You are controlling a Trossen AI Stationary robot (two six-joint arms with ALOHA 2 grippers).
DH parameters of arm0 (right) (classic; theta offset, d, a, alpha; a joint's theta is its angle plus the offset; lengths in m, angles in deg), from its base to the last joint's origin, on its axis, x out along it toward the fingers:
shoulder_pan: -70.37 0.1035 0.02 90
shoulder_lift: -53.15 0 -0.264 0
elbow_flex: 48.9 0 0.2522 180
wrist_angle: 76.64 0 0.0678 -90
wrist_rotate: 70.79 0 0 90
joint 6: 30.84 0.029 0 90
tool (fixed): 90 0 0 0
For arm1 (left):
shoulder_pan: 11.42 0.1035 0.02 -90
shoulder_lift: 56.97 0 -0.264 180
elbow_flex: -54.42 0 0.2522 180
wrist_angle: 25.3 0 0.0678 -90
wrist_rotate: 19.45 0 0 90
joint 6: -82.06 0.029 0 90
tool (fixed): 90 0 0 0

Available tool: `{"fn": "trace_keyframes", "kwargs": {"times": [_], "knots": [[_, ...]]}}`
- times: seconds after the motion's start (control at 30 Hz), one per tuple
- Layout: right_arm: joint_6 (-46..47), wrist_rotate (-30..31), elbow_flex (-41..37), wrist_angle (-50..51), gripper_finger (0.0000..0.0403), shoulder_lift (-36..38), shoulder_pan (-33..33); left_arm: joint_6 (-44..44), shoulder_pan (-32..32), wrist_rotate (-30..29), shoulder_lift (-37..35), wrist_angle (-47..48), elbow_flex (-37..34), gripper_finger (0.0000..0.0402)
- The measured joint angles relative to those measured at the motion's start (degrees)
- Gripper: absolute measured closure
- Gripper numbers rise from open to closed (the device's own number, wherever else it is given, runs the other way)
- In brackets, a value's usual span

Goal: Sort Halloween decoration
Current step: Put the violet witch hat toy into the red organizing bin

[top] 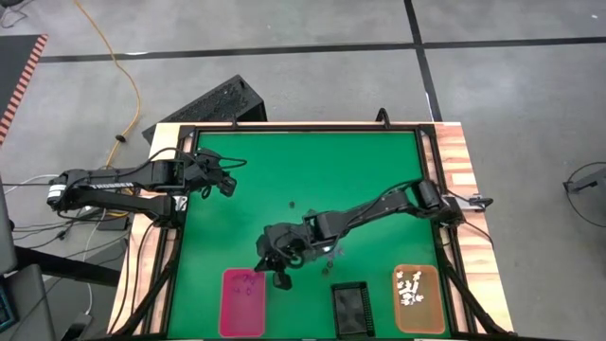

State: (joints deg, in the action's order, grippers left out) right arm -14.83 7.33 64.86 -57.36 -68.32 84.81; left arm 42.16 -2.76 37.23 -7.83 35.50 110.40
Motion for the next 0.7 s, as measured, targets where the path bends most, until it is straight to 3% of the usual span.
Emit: {"fn": "trace_keyframes", "kwargs": {"times": [0.17, 0.47, 0.57, 0.7], "knots": [[-0.9, -0.5, 4.6, 0.4, 0.0367, -3.8, 0.6, 0.1, 0.0, 0.1, 0.0, 0.0, 0.0, 0.0183], [-1.5, -1.9, 7.5, 3.4, 0.0255, -5.4, 0.0, 0.3, 0.0, 1.1, 0.0, 0.2, 0.0, 0.0183], [2.2, -1.1, 7.5, 9.0, 0.0232, -4.1, -0.6, 0.4, 0.0, 1.1, 0.0, 0.2, 0.0, 0.0183], [7.7, 5.3, 7.7, 27.1, 0.0231, -0.1, -2.1, 0.4, 0.0, 1.5, 0.0, 0.3, 0.0, 0.0183]]}}
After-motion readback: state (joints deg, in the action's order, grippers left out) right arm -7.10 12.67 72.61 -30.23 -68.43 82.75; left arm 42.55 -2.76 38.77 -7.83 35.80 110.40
